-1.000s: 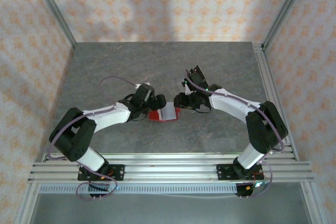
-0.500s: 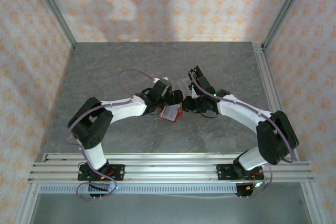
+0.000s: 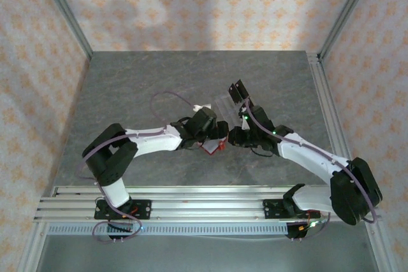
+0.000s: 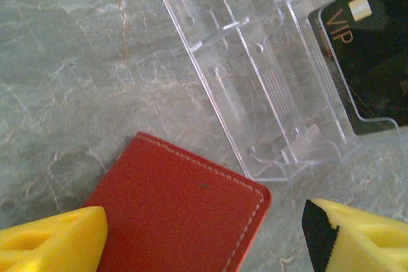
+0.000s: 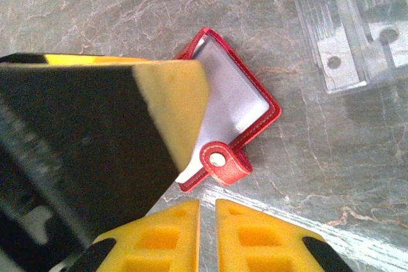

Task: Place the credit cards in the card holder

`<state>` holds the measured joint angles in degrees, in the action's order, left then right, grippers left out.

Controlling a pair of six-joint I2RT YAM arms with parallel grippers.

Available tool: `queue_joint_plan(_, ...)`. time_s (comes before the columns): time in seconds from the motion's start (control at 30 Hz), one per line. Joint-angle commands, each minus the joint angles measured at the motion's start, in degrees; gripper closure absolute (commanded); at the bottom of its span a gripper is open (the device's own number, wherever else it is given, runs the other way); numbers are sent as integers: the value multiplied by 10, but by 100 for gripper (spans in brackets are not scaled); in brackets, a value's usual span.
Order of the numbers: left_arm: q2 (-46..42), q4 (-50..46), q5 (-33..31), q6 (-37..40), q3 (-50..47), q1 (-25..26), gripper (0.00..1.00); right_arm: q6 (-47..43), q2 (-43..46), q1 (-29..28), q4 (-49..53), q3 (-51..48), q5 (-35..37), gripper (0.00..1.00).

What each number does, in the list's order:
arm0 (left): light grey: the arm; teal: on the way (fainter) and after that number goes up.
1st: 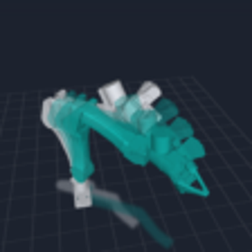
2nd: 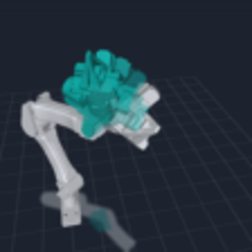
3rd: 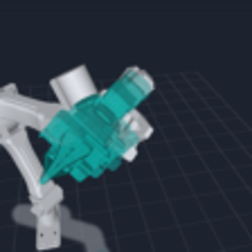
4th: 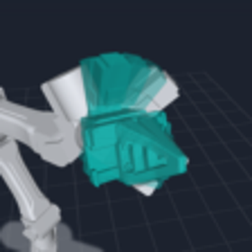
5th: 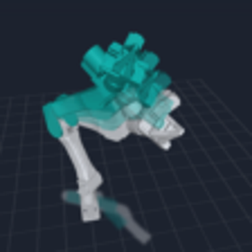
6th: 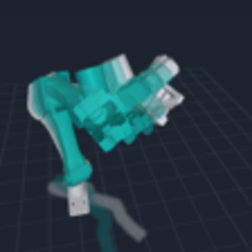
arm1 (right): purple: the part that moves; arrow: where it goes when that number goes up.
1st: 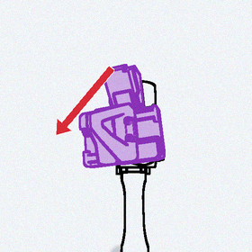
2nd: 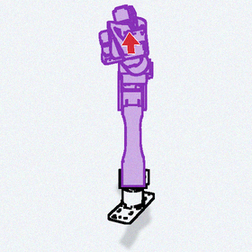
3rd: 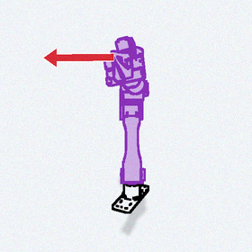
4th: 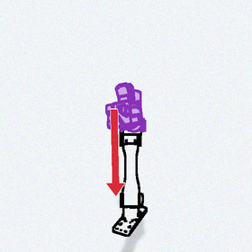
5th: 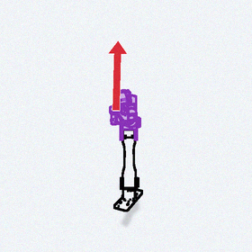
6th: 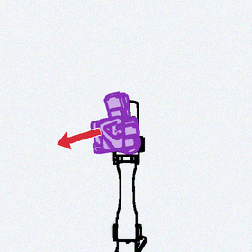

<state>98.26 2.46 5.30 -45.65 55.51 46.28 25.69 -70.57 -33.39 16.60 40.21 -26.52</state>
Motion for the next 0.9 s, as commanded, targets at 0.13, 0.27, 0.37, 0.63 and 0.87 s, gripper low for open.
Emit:
queue_joint_plan(0.13, -63, -10, -50, -19, -27, 38, 19, 9, 14, 0, -11, -14, 14, 86)
queue_joint_plan(0.27, -58, 0, -49, -29, -42, 49, 18, 11, -14, -1, -23, -20, 4, 86)
queue_joint_plan(0.37, -49, 20, -44, -42, -58, 56, 18, 16, -49, 0, -49, -26, -7, 87)
queue_joint_plan(0.63, -82, 26, -58, -58, -100, 69, 18, 36, -149, -1, -130, -23, -30, 90)
queue_joint_plan(0.87, -97, 26, -75, -63, -128, 69, 18, 41, -220, -1, -157, 11, -34, 91)
